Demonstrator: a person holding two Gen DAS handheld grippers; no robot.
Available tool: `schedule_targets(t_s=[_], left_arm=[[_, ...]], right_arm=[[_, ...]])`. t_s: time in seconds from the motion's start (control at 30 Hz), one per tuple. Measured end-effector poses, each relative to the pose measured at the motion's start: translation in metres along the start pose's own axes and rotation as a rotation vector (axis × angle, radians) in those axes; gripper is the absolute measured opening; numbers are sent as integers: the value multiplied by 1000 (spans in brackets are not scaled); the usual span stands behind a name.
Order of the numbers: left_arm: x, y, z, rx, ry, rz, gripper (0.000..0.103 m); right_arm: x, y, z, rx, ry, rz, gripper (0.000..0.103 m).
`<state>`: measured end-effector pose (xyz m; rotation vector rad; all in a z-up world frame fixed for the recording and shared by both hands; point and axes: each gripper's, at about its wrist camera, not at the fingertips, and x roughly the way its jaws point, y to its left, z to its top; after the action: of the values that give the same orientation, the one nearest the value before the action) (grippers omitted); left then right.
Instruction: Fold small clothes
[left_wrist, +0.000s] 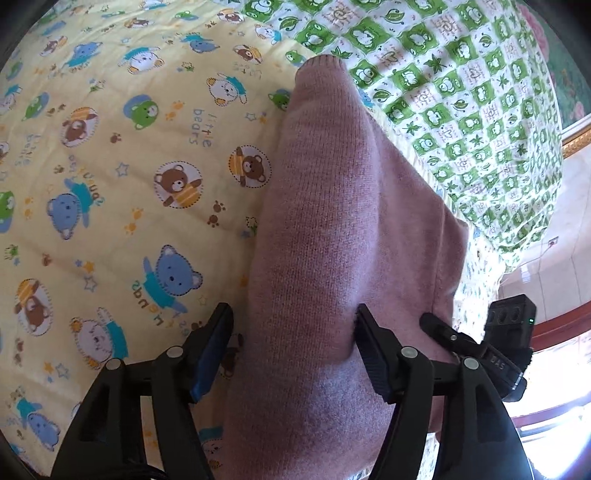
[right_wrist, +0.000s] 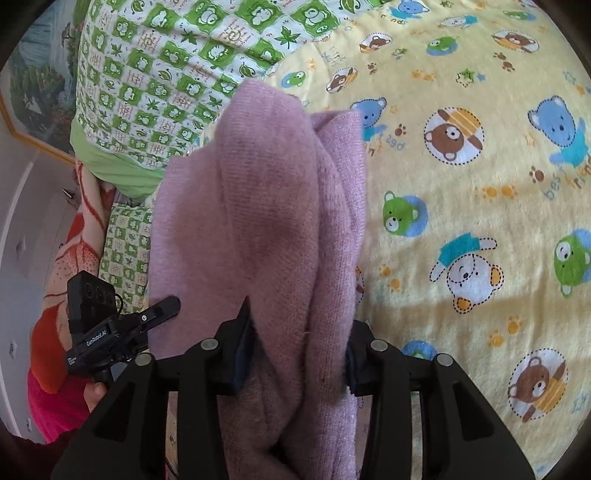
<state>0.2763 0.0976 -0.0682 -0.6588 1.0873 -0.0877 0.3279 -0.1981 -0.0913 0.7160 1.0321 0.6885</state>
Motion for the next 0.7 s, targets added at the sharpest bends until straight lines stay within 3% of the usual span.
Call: schedule_targets(t_s=[0.27, 0.5, 0.7], left_arm=[[-27, -6, -17, 35, 8, 26, 71], [-44, 6, -47, 35, 34, 31, 74], [-41, 10, -56, 45, 38, 68, 75]], right_arm=[[-32, 13, -9, -31, -47, -62, 47], [-61, 20, -40, -39, -70, -70, 56], [-55, 20, -67, -80, -36, -192, 56]])
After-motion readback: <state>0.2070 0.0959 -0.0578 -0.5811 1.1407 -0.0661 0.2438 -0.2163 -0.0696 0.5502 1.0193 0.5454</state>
